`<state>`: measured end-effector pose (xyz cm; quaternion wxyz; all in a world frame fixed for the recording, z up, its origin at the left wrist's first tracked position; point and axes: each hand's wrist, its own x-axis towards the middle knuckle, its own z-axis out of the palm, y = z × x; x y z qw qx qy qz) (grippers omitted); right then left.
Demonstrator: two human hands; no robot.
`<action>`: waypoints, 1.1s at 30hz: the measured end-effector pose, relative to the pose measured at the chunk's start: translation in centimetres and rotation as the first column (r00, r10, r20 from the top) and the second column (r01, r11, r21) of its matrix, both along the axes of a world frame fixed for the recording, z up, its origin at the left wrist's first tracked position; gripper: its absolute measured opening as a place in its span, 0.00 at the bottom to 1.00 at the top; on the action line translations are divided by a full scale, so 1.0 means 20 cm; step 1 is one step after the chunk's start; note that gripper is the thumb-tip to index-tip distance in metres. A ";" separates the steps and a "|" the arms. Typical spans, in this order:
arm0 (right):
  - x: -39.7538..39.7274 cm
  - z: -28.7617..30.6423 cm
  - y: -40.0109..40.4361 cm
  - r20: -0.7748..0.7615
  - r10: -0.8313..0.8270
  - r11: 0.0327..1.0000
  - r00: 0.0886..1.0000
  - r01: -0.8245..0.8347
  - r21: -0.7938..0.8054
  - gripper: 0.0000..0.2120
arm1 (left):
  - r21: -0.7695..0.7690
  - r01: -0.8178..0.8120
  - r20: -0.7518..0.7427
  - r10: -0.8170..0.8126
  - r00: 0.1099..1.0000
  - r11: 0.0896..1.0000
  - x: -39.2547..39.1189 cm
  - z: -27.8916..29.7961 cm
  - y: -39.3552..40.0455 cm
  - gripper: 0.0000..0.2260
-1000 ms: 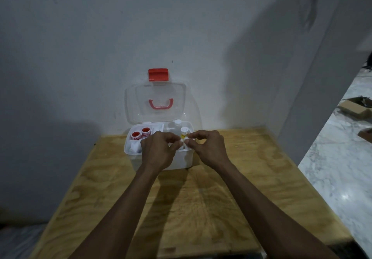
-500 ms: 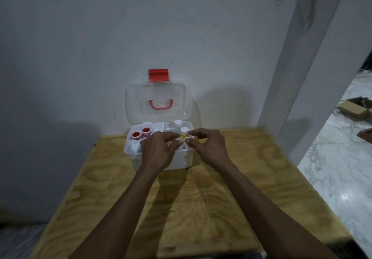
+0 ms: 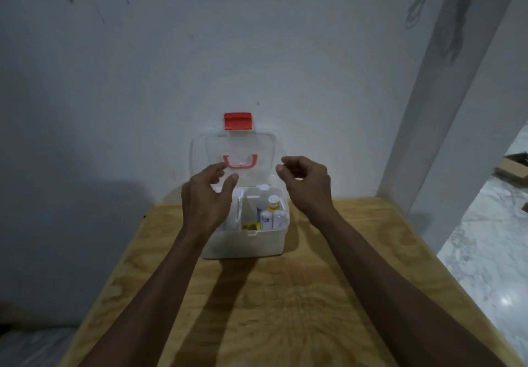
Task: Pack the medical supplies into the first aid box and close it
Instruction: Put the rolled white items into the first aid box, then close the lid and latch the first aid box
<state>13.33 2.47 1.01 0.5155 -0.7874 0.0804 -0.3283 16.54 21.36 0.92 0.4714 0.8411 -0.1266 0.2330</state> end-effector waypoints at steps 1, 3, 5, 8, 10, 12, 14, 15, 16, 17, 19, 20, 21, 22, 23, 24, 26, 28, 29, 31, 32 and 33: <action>0.03 0.02 0.00 0.009 -0.014 1.000 1.000 0.014 0.005 0.12 | -0.004 -0.015 0.018 0.015 1.000 1.000 0.03 0.02 0.02 0.19; 0.10 0.06 0.00 0.017 -0.040 0.999 0.999 0.040 0.002 0.14 | -0.020 -0.051 0.024 0.051 0.998 0.999 0.10 0.05 0.05 0.20; 0.17 0.10 -0.01 0.010 -0.056 0.998 0.998 0.056 0.005 0.17 | -0.040 -0.084 -0.010 0.084 0.996 0.996 0.18 0.08 0.07 0.23; 0.27 0.14 -0.01 -0.015 -0.078 0.997 0.997 0.078 0.017 0.20 | -0.068 -0.111 -0.110 0.103 0.989 0.991 0.28 0.11 0.09 0.26; 0.32 0.15 -0.01 -0.040 -0.082 0.994 0.996 0.084 0.070 0.20 | -0.104 -0.119 -0.182 0.099 0.978 0.987 0.34 0.13 0.09 0.26; 0.36 0.16 -0.01 -0.063 -0.062 0.986 0.996 0.071 0.151 0.19 | -0.156 -0.114 -0.243 0.073 0.967 0.981 0.38 0.15 0.08 0.26; 0.38 0.17 0.00 -0.075 -0.042 0.980 0.996 0.056 0.193 0.18 | -0.176 -0.100 -0.273 0.049 0.961 0.979 0.41 0.16 0.08 0.24; 0.39 0.17 0.00 -0.079 -0.036 0.977 0.996 0.051 0.206 0.18 | -0.185 -0.097 -0.280 0.042 0.959 0.978 0.42 0.17 0.08 0.24; 0.40 0.17 0.01 -0.082 -0.035 0.975 0.996 0.053 0.217 0.17 | -0.199 -0.102 -0.286 0.042 0.957 0.975 0.43 0.17 0.08 0.23; 0.40 0.17 0.01 -0.083 -0.042 0.972 0.996 0.060 0.229 0.17 | -0.214 -0.109 -0.288 0.044 0.957 0.971 0.43 0.18 0.08 0.23; 0.40 0.17 0.01 -0.082 -0.054 0.967 0.995 0.073 0.244 0.16 | -0.228 -0.128 -0.278 0.061 0.959 0.965 0.43 0.18 0.09 0.21; 0.39 0.17 0.01 -0.080 -0.054 0.966 0.995 0.073 0.249 0.15 | -0.230 -0.135 -0.270 0.070 0.960 0.964 0.42 0.18 0.09 0.20; 0.38 0.17 0.01 -0.079 -0.052 0.965 0.996 0.070 0.253 0.15 | -0.231 -0.138 -0.262 0.075 0.962 0.963 0.40 0.18 0.09 0.20; 0.36 0.17 0.01 -0.080 -0.049 0.964 0.996 0.068 0.257 0.15 | -0.231 -0.141 -0.257 0.080 0.963 0.963 0.39 0.19 0.09 0.20; 0.35 0.18 0.02 -0.081 -0.049 0.963 0.996 0.068 0.260 0.15 | -0.232 -0.144 -0.254 0.083 0.964 0.962 0.36 0.19 0.09 0.19; 0.33 0.18 0.02 -0.083 -0.050 0.963 0.995 0.070 0.259 0.14 | -0.232 -0.150 -0.251 0.090 0.964 0.961 0.34 0.19 0.09 0.20; 0.29 0.18 0.03 -0.087 -0.050 0.966 0.995 0.071 0.250 0.13 | -0.247 -0.163 -0.250 0.099 0.963 0.955 0.31 0.20 0.10 0.20; 0.24 0.17 0.05 -0.092 -0.040 0.968 0.995 0.061 0.242 0.12 | -0.267 -0.174 -0.254 0.105 0.962 0.948 0.27 0.20 0.12 0.20; 0.21 0.17 0.06 -0.093 -0.034 0.970 0.995 0.055 0.238 0.12 | -0.273 -0.178 -0.260 0.106 0.960 0.945 0.25 0.20 0.12 0.20; 0.16 0.15 0.08 -0.096 -0.031 0.972 0.995 0.052 0.230 0.11 | -0.270 -0.182 -0.262 0.110 0.959 0.946 0.20 0.19 0.14 0.21; 0.13 0.14 0.08 -0.098 -0.031 0.973 0.995 0.052 0.224 0.11 | -0.264 -0.182 -0.261 0.111 0.959 0.947 0.17 0.19 0.15 0.21; 0.10 0.12 0.10 -0.100 -0.032 0.975 0.994 0.054 0.218 0.11 | -0.261 -0.178 -0.269 0.106 0.957 0.949 0.14 0.18 0.15 0.20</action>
